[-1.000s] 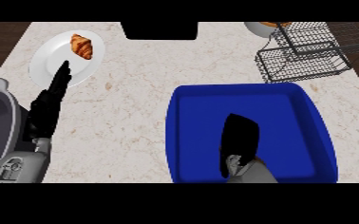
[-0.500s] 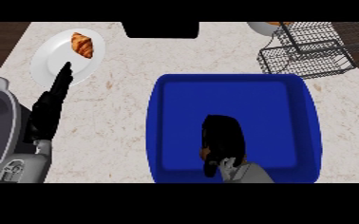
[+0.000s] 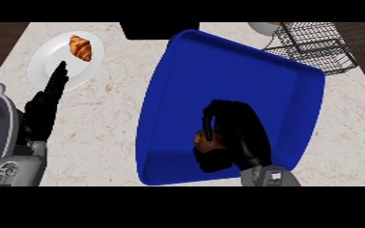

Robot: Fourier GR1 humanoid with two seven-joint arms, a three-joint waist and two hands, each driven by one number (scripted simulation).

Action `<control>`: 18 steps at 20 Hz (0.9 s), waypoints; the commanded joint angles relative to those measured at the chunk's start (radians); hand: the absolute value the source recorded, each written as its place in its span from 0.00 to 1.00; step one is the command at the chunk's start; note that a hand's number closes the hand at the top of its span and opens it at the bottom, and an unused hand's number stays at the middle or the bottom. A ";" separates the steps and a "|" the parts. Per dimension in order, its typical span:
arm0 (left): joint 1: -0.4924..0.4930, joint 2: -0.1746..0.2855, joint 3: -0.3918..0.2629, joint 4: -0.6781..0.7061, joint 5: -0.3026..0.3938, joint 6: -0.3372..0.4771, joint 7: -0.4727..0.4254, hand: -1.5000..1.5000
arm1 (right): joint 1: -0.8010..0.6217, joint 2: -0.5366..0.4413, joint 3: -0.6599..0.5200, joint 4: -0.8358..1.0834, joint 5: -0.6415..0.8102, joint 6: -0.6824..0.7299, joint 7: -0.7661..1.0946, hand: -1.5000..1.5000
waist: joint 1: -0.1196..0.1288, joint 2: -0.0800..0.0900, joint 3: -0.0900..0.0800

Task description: Pick the sweet potato from the tray and place it in the tiered basket

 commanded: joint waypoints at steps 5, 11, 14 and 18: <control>0.043 -0.023 -0.002 -0.023 -0.015 0.009 -0.019 0.50 | -0.178 -0.014 -0.180 -0.230 0.028 -0.007 0.047 1.00 | 0.010 0.001 -0.001; 0.007 -0.036 0.003 0.005 -0.022 0.001 -0.019 0.50 | -0.419 -0.137 -0.356 -0.259 0.022 0.183 0.156 1.00 | 0.008 0.000 -0.001; 0.022 -0.027 0.013 -0.018 -0.021 -0.017 -0.003 0.50 | -0.451 -0.229 -0.483 -0.229 -0.105 0.299 0.112 1.00 | 0.008 0.001 -0.001; -0.087 -0.026 0.040 0.073 -0.029 -0.034 0.004 0.50 | -0.472 -0.255 -0.619 -0.062 -0.234 0.250 -0.029 1.00 | 0.006 0.005 0.000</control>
